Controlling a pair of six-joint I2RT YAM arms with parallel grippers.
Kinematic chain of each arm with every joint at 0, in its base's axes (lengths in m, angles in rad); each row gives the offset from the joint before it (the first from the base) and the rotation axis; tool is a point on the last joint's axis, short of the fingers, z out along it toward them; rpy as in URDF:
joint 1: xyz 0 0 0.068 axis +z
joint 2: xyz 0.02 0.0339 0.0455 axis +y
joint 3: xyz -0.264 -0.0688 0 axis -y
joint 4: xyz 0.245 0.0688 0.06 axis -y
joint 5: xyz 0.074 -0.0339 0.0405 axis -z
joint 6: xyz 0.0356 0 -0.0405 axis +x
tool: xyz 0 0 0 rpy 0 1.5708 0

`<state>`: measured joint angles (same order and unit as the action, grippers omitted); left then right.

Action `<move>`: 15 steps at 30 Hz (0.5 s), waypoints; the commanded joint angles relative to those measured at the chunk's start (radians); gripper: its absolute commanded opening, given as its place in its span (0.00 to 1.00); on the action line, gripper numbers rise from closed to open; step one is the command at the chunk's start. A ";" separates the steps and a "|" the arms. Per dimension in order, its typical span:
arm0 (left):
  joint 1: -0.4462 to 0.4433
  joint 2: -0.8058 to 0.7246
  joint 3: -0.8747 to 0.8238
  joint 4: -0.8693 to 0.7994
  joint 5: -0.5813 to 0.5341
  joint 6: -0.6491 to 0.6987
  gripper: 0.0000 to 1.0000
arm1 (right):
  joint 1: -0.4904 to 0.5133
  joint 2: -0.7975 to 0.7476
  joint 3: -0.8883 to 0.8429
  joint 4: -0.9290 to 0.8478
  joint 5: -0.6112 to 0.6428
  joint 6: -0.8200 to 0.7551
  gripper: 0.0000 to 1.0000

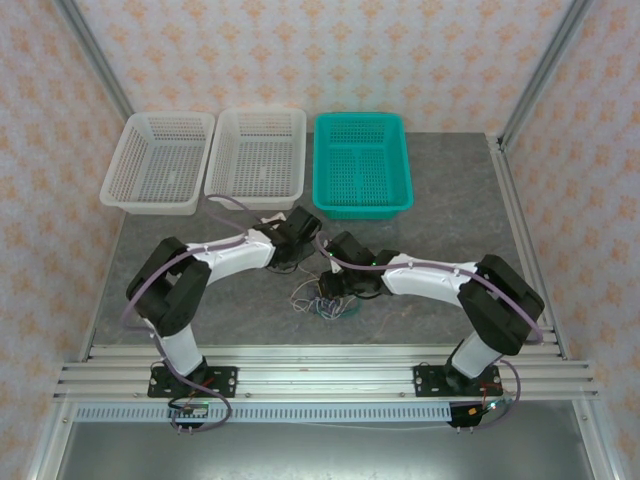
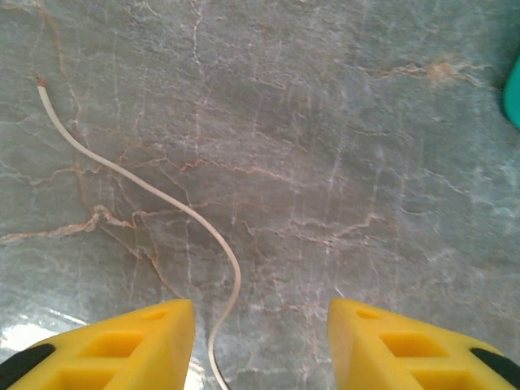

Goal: Untangle the cables

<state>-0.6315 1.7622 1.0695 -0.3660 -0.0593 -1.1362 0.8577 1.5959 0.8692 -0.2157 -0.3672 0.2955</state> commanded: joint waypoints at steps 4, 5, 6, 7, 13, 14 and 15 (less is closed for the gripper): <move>-0.005 0.053 0.027 -0.056 -0.086 0.000 0.42 | 0.001 -0.032 -0.022 -0.016 0.026 0.010 0.19; -0.005 0.061 0.031 -0.064 -0.087 0.001 0.38 | 0.001 -0.033 -0.021 -0.016 0.028 0.010 0.19; -0.005 0.066 0.032 -0.069 -0.088 0.001 0.35 | 0.001 -0.033 -0.019 -0.019 0.030 0.012 0.19; -0.005 0.069 0.032 -0.072 -0.088 0.000 0.32 | 0.001 -0.036 -0.016 -0.022 0.033 0.012 0.19; -0.005 0.067 0.030 -0.078 -0.098 0.017 0.11 | 0.001 -0.051 -0.013 -0.023 0.075 0.020 0.18; -0.005 0.062 0.033 -0.084 -0.101 0.022 0.04 | 0.001 -0.054 -0.011 -0.024 0.082 0.022 0.18; -0.006 0.056 0.033 -0.086 -0.103 0.030 0.00 | 0.000 -0.058 -0.013 -0.026 0.089 0.024 0.18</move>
<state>-0.6315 1.8290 1.0786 -0.4133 -0.1143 -1.1149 0.8577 1.5734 0.8608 -0.2188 -0.3328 0.3061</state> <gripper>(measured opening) 0.041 0.186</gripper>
